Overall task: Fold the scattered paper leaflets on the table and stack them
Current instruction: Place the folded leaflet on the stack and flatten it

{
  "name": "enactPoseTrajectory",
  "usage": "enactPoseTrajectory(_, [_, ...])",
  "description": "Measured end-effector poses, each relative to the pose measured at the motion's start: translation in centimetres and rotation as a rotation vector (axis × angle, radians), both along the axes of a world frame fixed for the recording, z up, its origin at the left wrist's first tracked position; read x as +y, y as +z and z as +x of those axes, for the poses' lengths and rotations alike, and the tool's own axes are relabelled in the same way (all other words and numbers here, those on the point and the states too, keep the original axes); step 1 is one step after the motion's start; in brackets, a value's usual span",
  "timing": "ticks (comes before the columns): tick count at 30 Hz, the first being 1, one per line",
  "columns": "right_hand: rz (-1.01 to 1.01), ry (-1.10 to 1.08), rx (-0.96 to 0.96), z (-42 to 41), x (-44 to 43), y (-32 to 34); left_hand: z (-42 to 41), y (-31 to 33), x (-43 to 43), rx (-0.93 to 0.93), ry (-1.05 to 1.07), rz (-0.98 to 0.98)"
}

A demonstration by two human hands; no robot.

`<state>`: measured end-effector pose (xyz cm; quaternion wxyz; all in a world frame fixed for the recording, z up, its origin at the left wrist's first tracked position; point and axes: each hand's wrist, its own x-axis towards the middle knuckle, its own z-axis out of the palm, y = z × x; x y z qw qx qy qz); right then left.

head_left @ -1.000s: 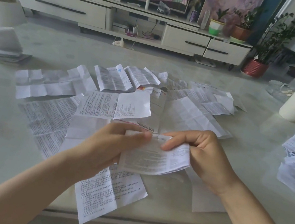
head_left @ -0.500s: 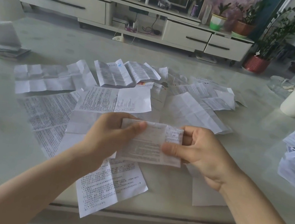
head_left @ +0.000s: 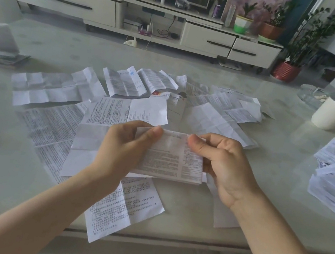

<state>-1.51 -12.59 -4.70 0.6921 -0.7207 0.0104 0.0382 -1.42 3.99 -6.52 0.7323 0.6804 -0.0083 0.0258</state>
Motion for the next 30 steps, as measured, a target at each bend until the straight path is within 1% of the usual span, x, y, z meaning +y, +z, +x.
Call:
enactPoseTrajectory(3, [0.069, 0.036, 0.026, 0.2, -0.1, 0.0, -0.2, 0.4, 0.1, 0.101, -0.03, -0.078])
enactPoseTrajectory(5, [0.07, 0.036, -0.04, 0.2, -0.3, 0.1, -0.3, 0.7, 0.3, 0.172, -0.07, -0.13])
enactPoseTrajectory(8, [0.027, 0.022, -0.165, 0.1, -0.3, 0.0, -0.2, 1.3, 0.6, 0.302, -0.192, -0.235])
enactPoseTrajectory(10, [0.0, 0.04, -0.17, 0.2, -0.5, 0.0, -0.1, 1.5, 0.8, 0.327, -0.219, -0.219])
enactPoseTrajectory(11, [-0.037, 0.069, -0.151, 0.1, -0.8, 0.2, -0.1, 1.5, 0.9, 0.285, -0.195, -0.159])
enactPoseTrajectory(13, [-0.163, 0.169, -0.132, 0.1, -1.6, 0.7, -0.1, 1.6, 0.9, 0.09, -0.127, 0.091])
enactPoseTrajectory(15, [-0.254, 0.252, -0.158, -0.2, -1.8, 1.0, -0.2, 1.8, 0.3, -0.1, -0.117, 0.333])
enactPoseTrajectory(17, [-0.305, 0.235, -0.217, -0.7, -2.1, 1.0, -0.5, 2.2, -1.0, -0.164, -0.149, 0.421])
enactPoseTrajectory(20, [-0.4, 0.103, -0.362, -0.5, -1.9, 0.6, -0.6, 2.6, -2.0, -0.194, -0.136, 0.457])
enactPoseTrajectory(23, [-0.472, 0.061, -0.46, -0.3, -2.2, 0.5, -0.2, 2.9, -2.5, -0.142, -0.154, 0.391])
enactPoseTrajectory(26, [-0.471, 0.086, -0.426, -0.5, -2.8, 0.6, -0.1, 2.5, -3.2, -0.102, -0.165, 0.357])
enactPoseTrajectory(30, [-0.452, 0.084, -0.34, -0.5, -3.8, 0.9, 0.2, 2.9, -3.3, -0.167, -0.111, 0.378])
